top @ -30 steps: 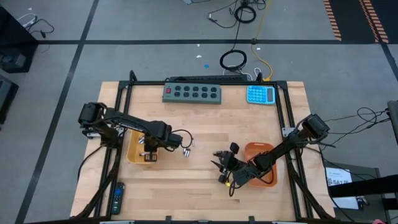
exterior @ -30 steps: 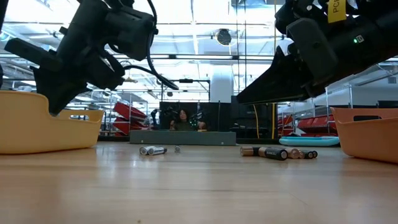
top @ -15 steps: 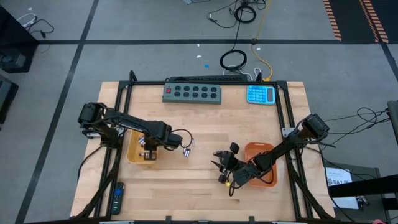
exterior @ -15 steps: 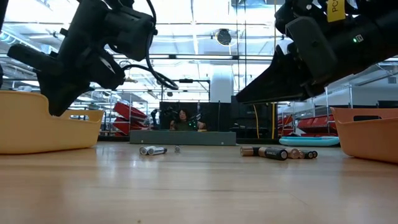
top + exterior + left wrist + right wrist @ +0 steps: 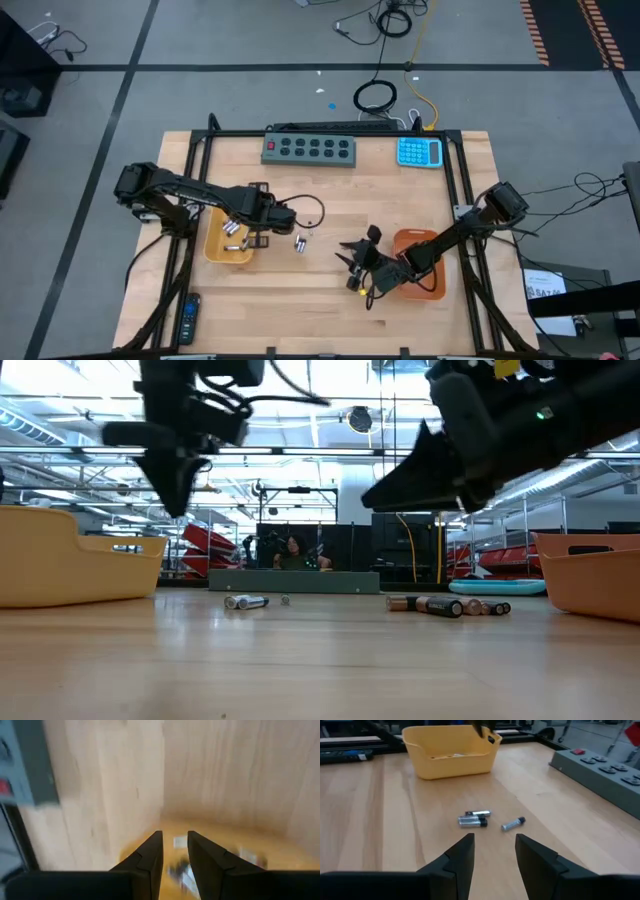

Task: Sort batteries
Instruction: Put the silver battery into the yellow bin

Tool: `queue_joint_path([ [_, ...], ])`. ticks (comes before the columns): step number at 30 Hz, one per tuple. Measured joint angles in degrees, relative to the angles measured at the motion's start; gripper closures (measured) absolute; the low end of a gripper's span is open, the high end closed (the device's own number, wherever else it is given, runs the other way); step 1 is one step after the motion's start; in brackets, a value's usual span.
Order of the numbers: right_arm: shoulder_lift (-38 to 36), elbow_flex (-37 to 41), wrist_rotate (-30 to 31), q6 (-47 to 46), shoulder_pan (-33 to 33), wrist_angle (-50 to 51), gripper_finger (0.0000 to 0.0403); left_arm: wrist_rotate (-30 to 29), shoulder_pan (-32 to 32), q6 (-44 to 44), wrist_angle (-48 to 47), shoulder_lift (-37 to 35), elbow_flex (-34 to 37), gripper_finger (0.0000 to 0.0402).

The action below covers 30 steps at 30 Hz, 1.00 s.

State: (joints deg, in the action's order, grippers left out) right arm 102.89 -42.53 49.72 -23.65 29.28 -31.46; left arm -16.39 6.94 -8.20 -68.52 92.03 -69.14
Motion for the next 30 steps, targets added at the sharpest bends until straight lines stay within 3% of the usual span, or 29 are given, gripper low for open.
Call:
queue_joint_path([
  [9, 0.0, -1.19, -2.01, 0.64, -0.4, 3.05, 0.0269, 2.15, -1.39, 7.01, 14.02, 5.72, -0.01, 0.0301],
  [20, -0.02, -1.19, -1.4, -0.94, -0.42, 7.69, 0.0269, 14.19, -7.99, -7.33, 26.64, 9.5, -0.01, 0.0299],
  [30, -0.6, -1.21, -1.41, 0.77, -0.46, 8.52, 0.0269, 19.35, -8.85, -14.57, 33.59, 10.48, -0.09, 0.0214],
])
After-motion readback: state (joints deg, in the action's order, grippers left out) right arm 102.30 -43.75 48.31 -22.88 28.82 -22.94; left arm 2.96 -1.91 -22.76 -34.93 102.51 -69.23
